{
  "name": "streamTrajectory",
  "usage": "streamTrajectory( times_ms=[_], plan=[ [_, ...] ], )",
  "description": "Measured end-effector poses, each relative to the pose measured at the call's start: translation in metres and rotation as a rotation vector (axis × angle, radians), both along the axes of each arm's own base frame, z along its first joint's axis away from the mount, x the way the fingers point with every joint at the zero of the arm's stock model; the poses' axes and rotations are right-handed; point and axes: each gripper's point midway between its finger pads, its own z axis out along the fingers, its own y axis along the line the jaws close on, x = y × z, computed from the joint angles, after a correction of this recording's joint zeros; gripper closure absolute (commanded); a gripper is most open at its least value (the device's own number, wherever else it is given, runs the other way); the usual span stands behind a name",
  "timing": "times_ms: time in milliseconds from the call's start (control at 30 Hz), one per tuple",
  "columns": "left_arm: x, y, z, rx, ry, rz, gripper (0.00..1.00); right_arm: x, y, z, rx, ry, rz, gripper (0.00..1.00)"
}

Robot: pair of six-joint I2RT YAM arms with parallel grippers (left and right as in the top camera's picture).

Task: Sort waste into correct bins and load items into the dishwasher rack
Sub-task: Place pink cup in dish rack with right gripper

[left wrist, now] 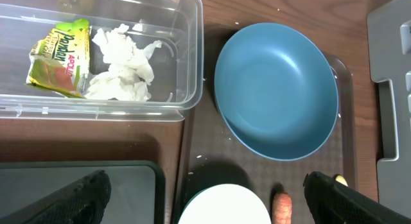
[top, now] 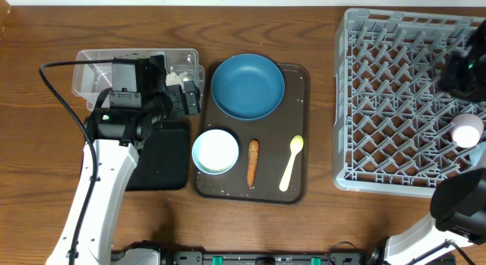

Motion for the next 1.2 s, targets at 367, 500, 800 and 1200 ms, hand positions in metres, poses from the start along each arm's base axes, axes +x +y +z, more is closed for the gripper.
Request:
streamTrajectory(
  times_ms=[367, 500, 800, 1200],
  plan=[
    [0.000, 0.000, 0.000, 0.000, 0.000, 0.000, 0.02, -0.043, -0.042, -0.071, -0.074, 0.195, -0.153, 0.99],
    [0.000, 0.000, 0.000, 0.000, 0.000, 0.000, 0.02, -0.050, -0.057, -0.089, -0.082, 0.199, -0.198, 0.99],
    [0.000, 0.000, 0.000, 0.000, 0.000, 0.000, 0.02, -0.045, -0.082, -0.099, -0.113, 0.135, -0.256, 0.99],
    [-0.003, 0.000, -0.003, 0.001, 0.016, 0.000, 0.02, -0.026, -0.120, -0.094, -0.184, -0.003, -0.323, 0.91]
  ],
)
